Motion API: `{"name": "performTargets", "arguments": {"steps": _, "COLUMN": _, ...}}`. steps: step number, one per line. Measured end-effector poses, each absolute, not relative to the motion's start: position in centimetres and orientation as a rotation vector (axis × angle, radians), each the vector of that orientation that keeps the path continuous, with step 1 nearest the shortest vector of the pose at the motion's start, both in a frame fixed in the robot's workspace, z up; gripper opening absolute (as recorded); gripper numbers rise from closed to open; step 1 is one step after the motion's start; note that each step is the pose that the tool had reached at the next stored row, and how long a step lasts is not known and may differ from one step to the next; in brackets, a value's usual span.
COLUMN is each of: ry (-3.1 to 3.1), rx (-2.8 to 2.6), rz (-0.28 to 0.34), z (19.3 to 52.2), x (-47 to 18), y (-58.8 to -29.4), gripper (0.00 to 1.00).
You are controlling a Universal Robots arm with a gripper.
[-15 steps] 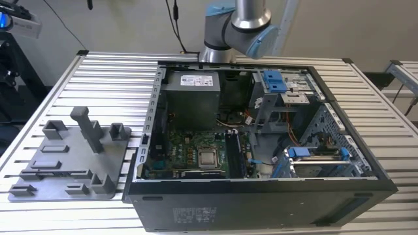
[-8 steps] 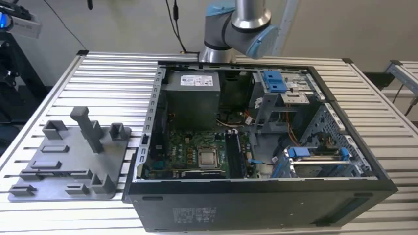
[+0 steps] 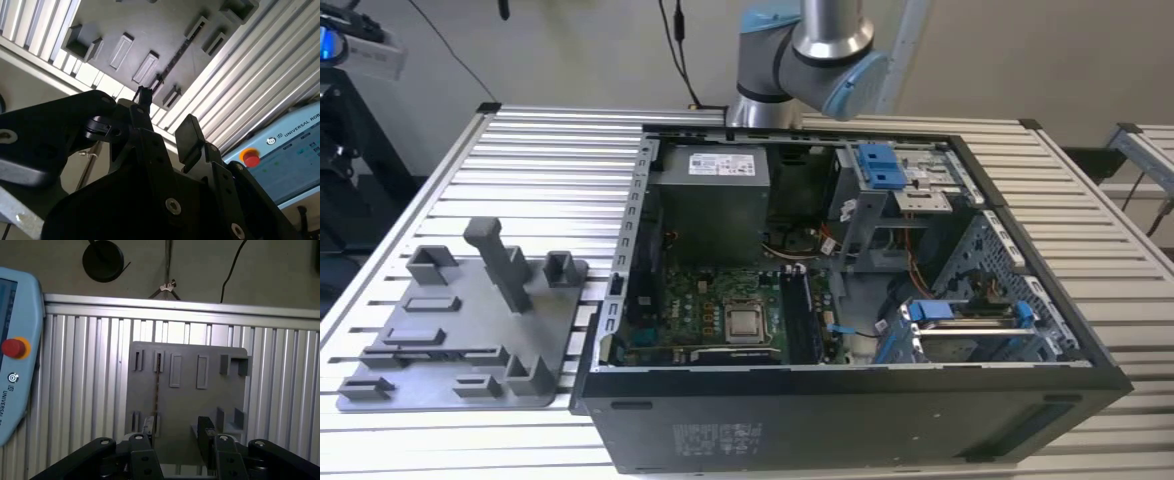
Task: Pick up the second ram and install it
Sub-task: 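Pick up the second ram and move it above second insertion slot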
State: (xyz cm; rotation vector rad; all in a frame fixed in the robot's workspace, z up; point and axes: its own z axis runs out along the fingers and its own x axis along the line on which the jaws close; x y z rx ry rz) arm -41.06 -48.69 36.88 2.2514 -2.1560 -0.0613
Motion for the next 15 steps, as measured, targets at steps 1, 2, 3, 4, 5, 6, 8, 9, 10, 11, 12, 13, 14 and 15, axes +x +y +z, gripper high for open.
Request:
{"name": "performTargets", "arguments": {"steps": 1, "ry": -2.156, "rx": 2.251, "rz": -0.061, "z": 36.8, "x": -41.06, "y": -48.69, "gripper": 0.48}}
{"name": "performTargets", "arguments": {"steps": 2, "ry": -2.156, "rx": 2.251, "rz": -0.061, "z": 36.72, "x": -41.06, "y": -48.69, "gripper": 0.48}}
{"name": "performTargets", "arguments": {"steps": 3, "ry": -2.156, "rx": 2.251, "rz": -0.061, "z": 36.64, "x": -41.06, "y": -48.69, "gripper": 0.48}}
{"name": "performTargets", "arguments": {"steps": 4, "ry": -2.156, "rx": 2.251, "rz": -0.061, "z": 36.57, "x": -41.06, "y": -48.69, "gripper": 0.48}}
{"name": "performTargets", "arguments": {"steps": 5, "ry": -2.156, "rx": 2.251, "rz": -0.061, "z": 36.51, "x": -41.06, "y": -48.69, "gripper": 0.48}}
{"name": "performTargets", "arguments": {"steps": 6, "ry": -2.156, "rx": 2.251, "rz": -0.061, "z": 36.47, "x": -41.06, "y": -48.69, "gripper": 0.48}}
{"name": "performTargets", "arguments": {"steps": 8, "ry": -2.155, "rx": 2.251, "rz": -0.06, "z": 36.41, "x": -41.06, "y": -48.69, "gripper": 0.48}}
{"name": "performTargets", "arguments": {"steps": 9, "ry": -2.155, "rx": 2.251, "rz": -0.06, "z": 36.4, "x": -41.06, "y": -48.69, "gripper": 0.48}}
{"name": "performTargets", "arguments": {"steps": 10, "ry": -2.155, "rx": 2.251, "rz": -0.06, "z": 36.37, "x": -41.06, "y": -48.69, "gripper": 0.48}}
{"name": "performTargets", "arguments": {"steps": 11, "ry": -2.155, "rx": 2.251, "rz": -0.06, "z": 36.34, "x": -41.06, "y": -48.69, "gripper": 0.48}}
{"name": "performTargets", "arguments": {"steps": 12, "ry": -2.155, "rx": 2.251, "rz": -0.06, "z": 36.31, "x": -41.06, "y": -48.69, "gripper": 0.48}}
{"name": "performTargets", "arguments": {"steps": 13, "ry": -2.155, "rx": 2.251, "rz": -0.06, "z": 36.29, "x": -41.06, "y": -48.69, "gripper": 0.48}}
{"name": "performTargets", "arguments": {"steps": 14, "ry": -2.155, "rx": 2.25, "rz": -0.059, "z": 36.27, "x": -41.06, "y": -48.69, "gripper": 0.48}}
{"name": "performTargets", "arguments": {"steps": 15, "ry": -2.155, "rx": 2.25, "rz": -0.059, "z": 36.25, "x": -41.06, "y": -48.69, "gripper": 0.48}}
